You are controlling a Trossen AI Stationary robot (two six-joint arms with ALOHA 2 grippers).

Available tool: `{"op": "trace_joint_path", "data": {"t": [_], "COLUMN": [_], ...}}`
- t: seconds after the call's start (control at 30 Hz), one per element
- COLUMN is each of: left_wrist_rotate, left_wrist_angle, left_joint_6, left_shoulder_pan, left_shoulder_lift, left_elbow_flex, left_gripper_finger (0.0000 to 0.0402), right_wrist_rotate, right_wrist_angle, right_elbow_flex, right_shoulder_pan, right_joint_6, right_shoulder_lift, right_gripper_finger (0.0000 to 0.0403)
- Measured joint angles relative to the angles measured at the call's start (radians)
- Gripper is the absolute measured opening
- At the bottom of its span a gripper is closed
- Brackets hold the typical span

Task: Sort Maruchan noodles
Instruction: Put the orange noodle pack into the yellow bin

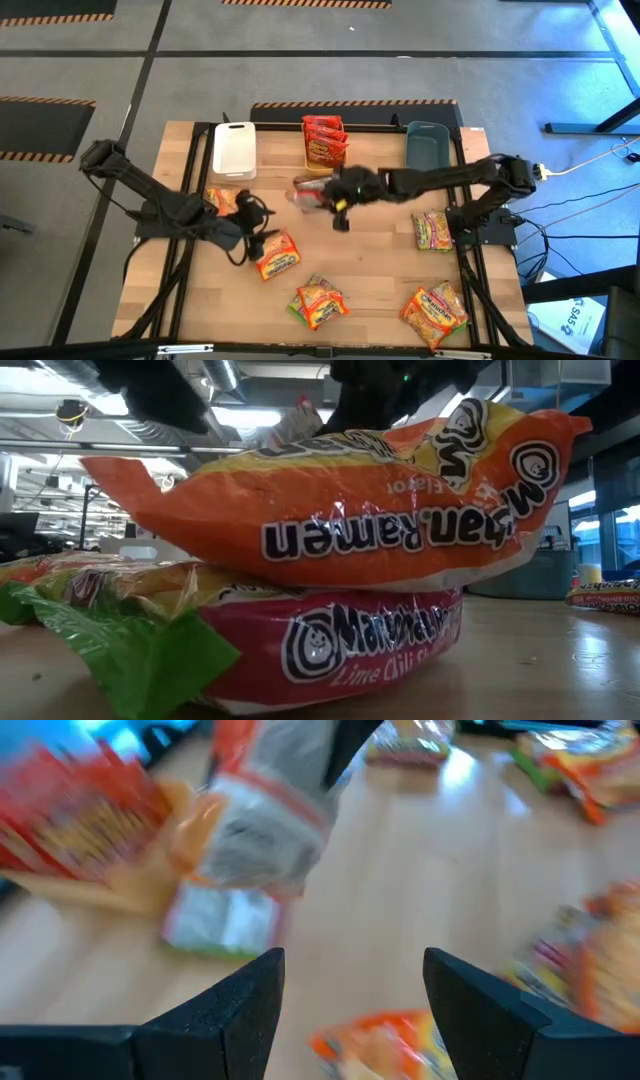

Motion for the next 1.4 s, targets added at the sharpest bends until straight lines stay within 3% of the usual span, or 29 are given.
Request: {"op": "trace_joint_path", "data": {"t": [0.3, 0.5, 0.8, 1.1, 1.4], "left_wrist_rotate": [-0.14, -0.246, -0.445, -0.517, -0.539], "left_wrist_angle": [0.153, 0.343, 0.452, 0.477, 0.528], "left_joint_6": [0.286, 0.642, 1.132, 1.341, 1.428], "left_shoulder_pan": [0.116, 0.157, 0.22, 0.266, 0.305], "left_shoulder_lift": [0.01, 0.08, 0.249, 0.376, 0.423], "left_elbow_flex": [0.0, 0.01, 0.161, 0.286, 0.343], "left_gripper_finger": [0.0234, 0.0234, 0.0234, 0.0234, 0.0234], "right_wrist_rotate": [-0.073, -0.203, -0.219, -0.244, -0.308], "right_wrist_angle": [0.01, 0.177, 0.419, 0.489, 0.503], "right_elbow_flex": [-0.001, -0.001, -0.001, -0.001, -0.001], "right_shoulder_pan": [-0.202, -0.324, -0.363, -0.363, -0.34], "right_joint_6": [0.121, 0.354, 0.618, 0.747, 0.793], "right_shoulder_lift": [-0.099, -0.113, -0.103, -0.102, -0.102], "right_gripper_finger": [0.0114, 0.0114, 0.0114, 0.0114, 0.0115]}}
